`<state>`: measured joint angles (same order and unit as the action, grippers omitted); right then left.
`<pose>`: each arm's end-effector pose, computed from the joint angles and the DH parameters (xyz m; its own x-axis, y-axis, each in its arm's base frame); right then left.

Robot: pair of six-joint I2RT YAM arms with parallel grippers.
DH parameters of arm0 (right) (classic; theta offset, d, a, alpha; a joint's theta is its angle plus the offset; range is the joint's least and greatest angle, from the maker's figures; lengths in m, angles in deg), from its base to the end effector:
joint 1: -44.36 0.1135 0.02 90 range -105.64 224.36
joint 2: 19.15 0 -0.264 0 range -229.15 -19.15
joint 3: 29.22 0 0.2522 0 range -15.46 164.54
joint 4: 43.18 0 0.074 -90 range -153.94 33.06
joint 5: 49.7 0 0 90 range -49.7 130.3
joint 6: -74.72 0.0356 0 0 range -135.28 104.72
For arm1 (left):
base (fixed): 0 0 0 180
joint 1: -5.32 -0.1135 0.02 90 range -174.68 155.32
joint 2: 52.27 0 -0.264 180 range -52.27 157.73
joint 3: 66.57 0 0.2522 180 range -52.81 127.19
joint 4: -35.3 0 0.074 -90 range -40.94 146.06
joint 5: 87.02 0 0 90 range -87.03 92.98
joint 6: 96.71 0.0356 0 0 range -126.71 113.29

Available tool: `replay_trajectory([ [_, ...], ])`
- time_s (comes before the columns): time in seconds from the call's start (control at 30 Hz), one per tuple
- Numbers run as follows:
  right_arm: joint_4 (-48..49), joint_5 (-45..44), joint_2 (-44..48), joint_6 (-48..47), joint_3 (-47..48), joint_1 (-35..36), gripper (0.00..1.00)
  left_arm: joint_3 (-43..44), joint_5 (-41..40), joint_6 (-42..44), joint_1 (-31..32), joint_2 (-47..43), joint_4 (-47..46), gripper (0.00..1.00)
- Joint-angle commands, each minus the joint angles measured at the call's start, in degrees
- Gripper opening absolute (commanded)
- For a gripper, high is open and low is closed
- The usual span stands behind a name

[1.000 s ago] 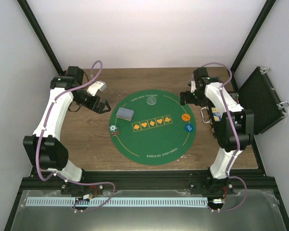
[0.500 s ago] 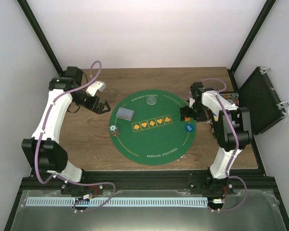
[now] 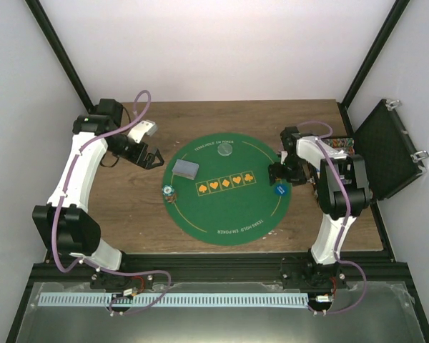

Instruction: Distribute texas hold em gaming equipment

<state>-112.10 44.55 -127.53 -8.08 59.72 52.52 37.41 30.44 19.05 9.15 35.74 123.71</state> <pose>0.3403 0.0515 0.1706 -0.9997 -0.0171 -0.0191 -0.0185 0.9969 0.0771 0.2834 -0.0354 0.3461 -0.7706 0.4381 -0.4628 0.5918 0.7613 -0.2648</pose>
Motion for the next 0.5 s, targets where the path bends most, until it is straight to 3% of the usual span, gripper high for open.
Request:
replay_trajectory([
  [0.0,0.9,-1.0,1.6,0.7,-2.1,0.2,0.88,0.6,0.4,-0.3,-0.1,1.1,-0.1,1.0],
  [0.23,1.2,-0.7,-4.3,-1.7,8.7,0.0,0.84,0.1,0.3,-0.3,-0.1,0.1,-0.2,1.0],
  [0.47,1.6,-1.2,-8.3,-2.1,11.6,0.1,0.8,0.6,0.2,-0.2,-0.1,0.5,0.0,0.99],
])
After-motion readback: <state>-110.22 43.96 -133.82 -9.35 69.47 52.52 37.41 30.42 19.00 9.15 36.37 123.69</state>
